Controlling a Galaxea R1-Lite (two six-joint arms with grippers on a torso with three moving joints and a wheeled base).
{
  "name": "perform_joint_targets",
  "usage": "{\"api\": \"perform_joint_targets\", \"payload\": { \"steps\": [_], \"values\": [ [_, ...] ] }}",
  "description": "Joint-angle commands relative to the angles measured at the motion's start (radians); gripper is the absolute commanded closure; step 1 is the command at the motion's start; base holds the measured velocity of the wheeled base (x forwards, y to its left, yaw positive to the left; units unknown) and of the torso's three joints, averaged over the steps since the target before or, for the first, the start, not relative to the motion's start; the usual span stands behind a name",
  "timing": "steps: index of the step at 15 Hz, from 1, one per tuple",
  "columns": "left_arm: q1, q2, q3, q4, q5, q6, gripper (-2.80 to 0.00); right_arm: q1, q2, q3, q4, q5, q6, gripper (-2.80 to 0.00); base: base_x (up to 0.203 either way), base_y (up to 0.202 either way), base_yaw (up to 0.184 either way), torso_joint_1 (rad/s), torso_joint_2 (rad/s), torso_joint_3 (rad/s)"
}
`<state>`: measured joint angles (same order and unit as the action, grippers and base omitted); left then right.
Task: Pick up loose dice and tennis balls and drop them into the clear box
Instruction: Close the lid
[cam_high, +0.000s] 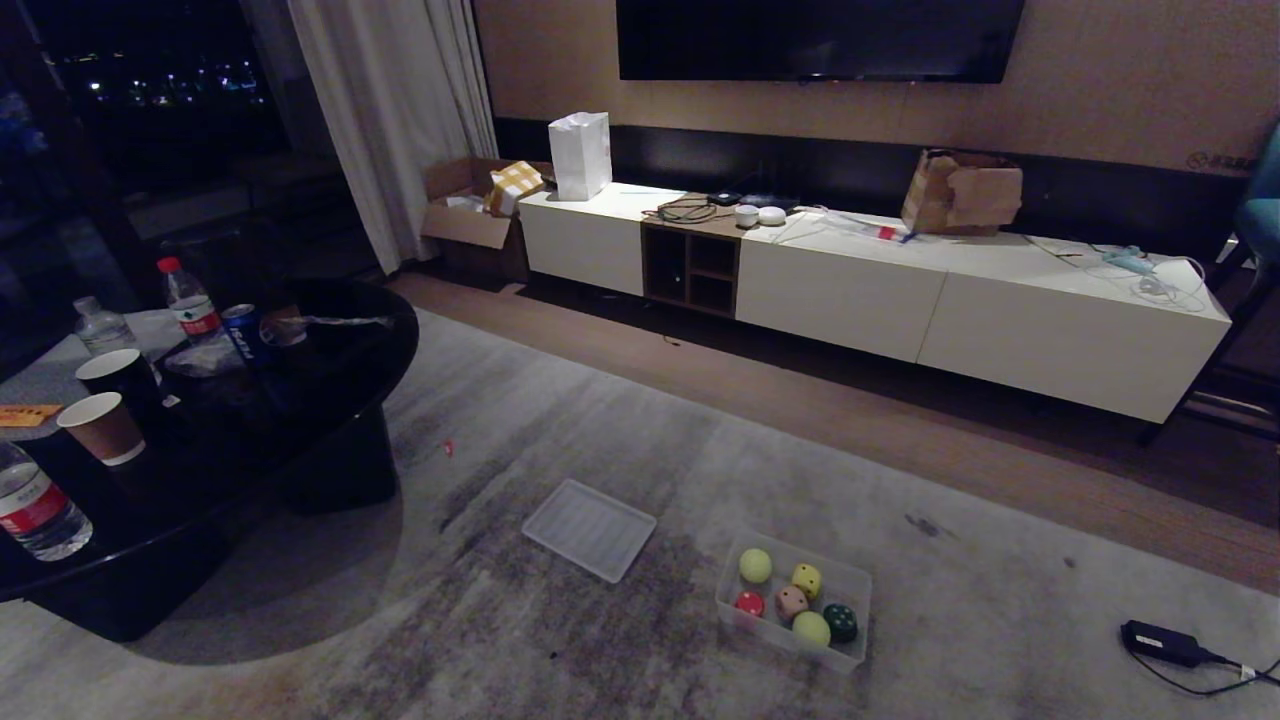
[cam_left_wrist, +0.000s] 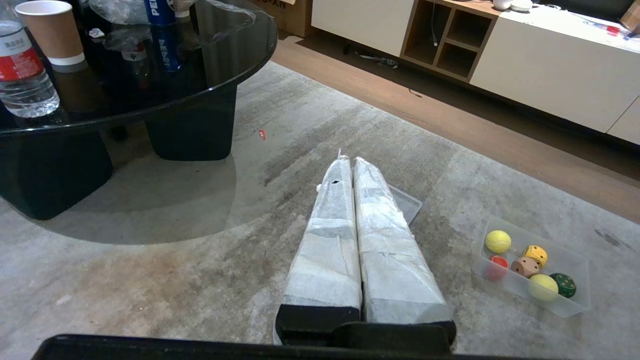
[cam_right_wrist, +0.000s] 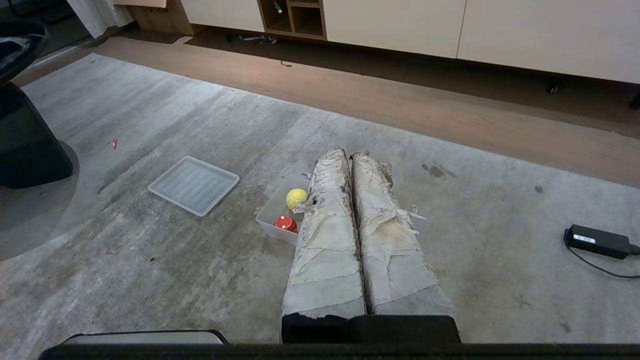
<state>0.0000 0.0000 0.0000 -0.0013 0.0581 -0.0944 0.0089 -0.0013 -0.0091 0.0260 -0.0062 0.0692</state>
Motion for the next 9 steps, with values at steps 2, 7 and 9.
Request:
{"api": "perform_joint_targets", "payload": {
  "steps": [2, 7, 9],
  "values": [
    [0.000, 0.002, 0.002, 0.000, 0.000, 0.004, 0.00, 0.000, 0.001, 0.000, 0.000, 0.000, 0.000, 0.00, 0.000, 0.000, 0.000, 0.000, 0.00, 0.000],
    [0.000, 0.002, 0.002, 0.000, 0.000, 0.004, 0.00, 0.000, 0.001, 0.000, 0.000, 0.000, 0.000, 0.00, 0.000, 0.000, 0.000, 0.000, 0.00, 0.000],
    [0.000, 0.002, 0.002, 0.000, 0.000, 0.004, 0.00, 0.000, 0.001, 0.000, 0.000, 0.000, 0.000, 0.00, 0.003, -0.004, 0.095, 0.002, 0.00, 0.001]
  ]
}}
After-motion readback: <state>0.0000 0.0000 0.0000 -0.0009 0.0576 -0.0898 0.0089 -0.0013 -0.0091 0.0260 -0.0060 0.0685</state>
